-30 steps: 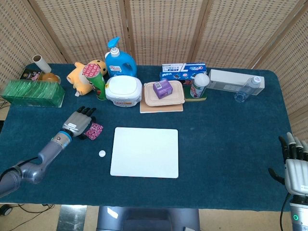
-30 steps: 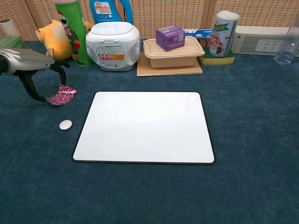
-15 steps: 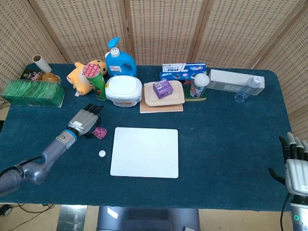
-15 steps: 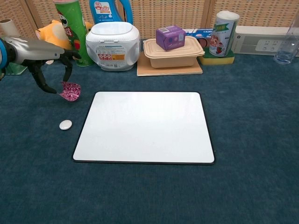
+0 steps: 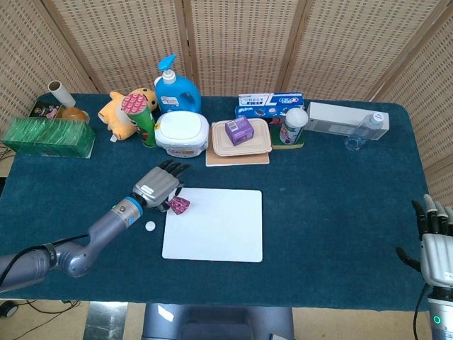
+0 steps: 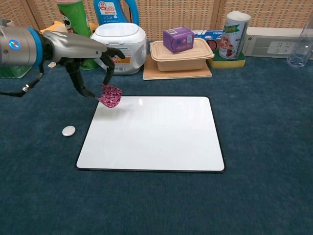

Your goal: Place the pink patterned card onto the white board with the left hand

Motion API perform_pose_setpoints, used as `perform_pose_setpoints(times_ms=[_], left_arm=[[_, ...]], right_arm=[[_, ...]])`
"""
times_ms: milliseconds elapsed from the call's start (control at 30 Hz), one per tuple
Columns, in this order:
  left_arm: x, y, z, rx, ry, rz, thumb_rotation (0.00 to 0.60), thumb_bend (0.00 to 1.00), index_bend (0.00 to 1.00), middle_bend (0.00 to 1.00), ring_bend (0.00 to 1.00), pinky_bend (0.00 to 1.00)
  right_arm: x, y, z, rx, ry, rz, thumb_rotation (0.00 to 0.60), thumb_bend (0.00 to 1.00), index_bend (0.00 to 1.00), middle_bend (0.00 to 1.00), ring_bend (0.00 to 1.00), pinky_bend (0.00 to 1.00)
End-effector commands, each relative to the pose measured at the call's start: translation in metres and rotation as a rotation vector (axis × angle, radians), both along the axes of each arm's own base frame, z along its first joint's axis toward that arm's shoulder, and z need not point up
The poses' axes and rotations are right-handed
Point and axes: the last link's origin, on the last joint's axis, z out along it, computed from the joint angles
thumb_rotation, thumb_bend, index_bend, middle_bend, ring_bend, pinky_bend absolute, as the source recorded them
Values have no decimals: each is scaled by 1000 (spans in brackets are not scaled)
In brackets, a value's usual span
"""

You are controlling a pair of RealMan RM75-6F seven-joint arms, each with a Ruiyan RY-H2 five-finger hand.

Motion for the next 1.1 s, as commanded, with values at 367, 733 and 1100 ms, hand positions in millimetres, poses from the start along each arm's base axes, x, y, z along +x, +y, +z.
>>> perform_pose_setpoints(times_ms=[367,733,1100], left_arm=[[58,-18,-61,-93,12,-54,600,201,481,0,0,0],[58,-20,-66,-94,39,-39,600,196,111,0,0,0],[53,-22,-49,-88,18,-33,600,172,65,0,0,0]], right_arm=[[0,1,2,-3,-7,1,600,209,29,0,0,0],[0,1,3,-1,-11,7,600,209,29,0,0,0],[1,1,2,1,-7,6,600,209,29,0,0,0]])
